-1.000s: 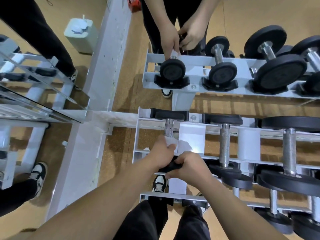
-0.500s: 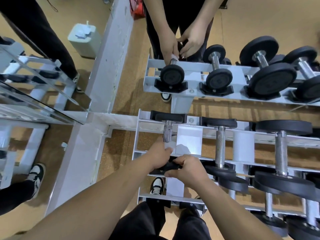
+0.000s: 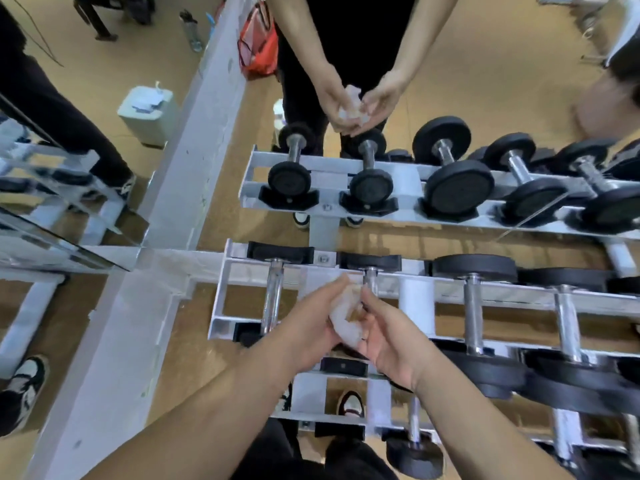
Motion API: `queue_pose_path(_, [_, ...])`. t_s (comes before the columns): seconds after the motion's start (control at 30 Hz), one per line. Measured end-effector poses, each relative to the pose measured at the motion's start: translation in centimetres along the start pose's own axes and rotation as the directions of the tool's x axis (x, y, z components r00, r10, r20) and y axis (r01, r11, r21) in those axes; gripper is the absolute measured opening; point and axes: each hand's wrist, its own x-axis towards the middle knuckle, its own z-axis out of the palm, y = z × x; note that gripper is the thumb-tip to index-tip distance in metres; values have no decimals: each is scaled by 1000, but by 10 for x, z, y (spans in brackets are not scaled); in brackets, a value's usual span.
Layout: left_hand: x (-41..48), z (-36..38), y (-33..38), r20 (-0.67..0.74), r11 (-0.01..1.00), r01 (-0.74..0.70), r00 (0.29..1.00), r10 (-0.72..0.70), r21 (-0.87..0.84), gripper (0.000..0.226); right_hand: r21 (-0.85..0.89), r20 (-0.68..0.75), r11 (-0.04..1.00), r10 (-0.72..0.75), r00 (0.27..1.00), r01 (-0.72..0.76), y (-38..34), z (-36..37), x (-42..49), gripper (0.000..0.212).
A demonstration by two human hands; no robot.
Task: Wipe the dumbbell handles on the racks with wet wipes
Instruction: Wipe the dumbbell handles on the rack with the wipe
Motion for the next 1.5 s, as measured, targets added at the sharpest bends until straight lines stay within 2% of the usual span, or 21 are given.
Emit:
queue_pose_path(0.1, [4, 25, -21, 29, 995, -49, 998, 47, 90, 38, -118, 44, 993, 8, 999, -3, -7, -35, -9, 42])
queue_pose_path(0.2, [11, 43, -40, -112, 979, -102, 986, 123, 179, 33, -202, -40, 979, -1, 999, -8, -17, -59, -12, 36])
queue_pose_path(0.33, [20, 55, -51, -267, 942, -111, 942, 201, 317, 13, -150, -131, 988, -53, 990, 33, -34, -77, -17, 39])
queue_pose_path(0.43, [26, 51, -56, -371, 955, -104, 905, 206, 276, 20, -142, -177, 987, -97, 979, 72, -43, -85, -19, 37])
queue_pose_path(0.53, [28, 50, -57, -390, 958, -110, 896, 211, 266, 18, -160, -170, 985, -97, 981, 69, -48, -85, -18, 35])
queue_pose_path(0.63, [29, 54, -57, -335, 934, -113, 913, 232, 340, 17, -226, -135, 973, -71, 988, 39, -47, -83, -9, 30])
queue_pose_path(0.73, [32, 51, -56, -341, 892, -108, 898, 277, 439, 20, -235, -291, 972, -102, 951, 33, -43, -89, 7, 26])
queue_pose_path(0.8, [34, 41, -55, -406, 889, -70, 871, 276, 453, 23, -247, -447, 968, -152, 881, 41, -46, -98, 15, 23])
queue_pose_path(0.87, [36, 29, -53, -477, 891, -39, 833, 279, 452, 26, -395, -534, 918, -251, 807, 24, -53, -105, 24, 19])
queue_pose_path(0.9, [39, 23, -51, -503, 890, -23, 818, 278, 455, 26, -492, -534, 870, -318, 783, 18, -57, -106, 30, 18])
queue_pose_path(0.97, [44, 15, -50, -505, 867, -6, 810, 297, 499, 26, -663, -485, 748, -412, 771, -17, -58, -104, 44, 18])
queue_pose_path(1.0, [48, 12, -50, -485, 836, 3, 815, 316, 548, 26, -704, -468, 709, -410, 782, -50, -56, -100, 52, 21])
queue_pose_path(1.03, [52, 11, -49, -454, 782, 20, 824, 340, 623, 25, -663, -476, 746, -364, 801, -55, -53, -96, 60, 24])
queue_pose_path(1.1, [62, 10, -51, -367, 612, 83, 860, 354, 786, 18, -414, -516, 908, -182, 837, -58, -41, -93, 79, 32])
queue_pose_path(1.17, [69, 11, -59, -301, 460, 141, 906, 297, 877, 17, -266, -504, 959, -52, 862, -97, -30, -88, 93, 36])
queue_pose_path(1.2, [73, 10, -65, -291, 429, 157, 918, 268, 890, 21, -244, -487, 964, -28, 873, -105, -27, -85, 98, 33])
queue_pose_path(1.33, [77, 3, -89, -276, 338, 187, 932, 236, 922, 29, -163, -450, 984, -12, 893, -69, -32, -72, 111, 30])
queue_pose_path(1.5, [73, -4, -101, -295, 372, 156, 887, 355, 915, 48, -124, -367, 991, 3, 930, -52, -34, -84, 122, 30])
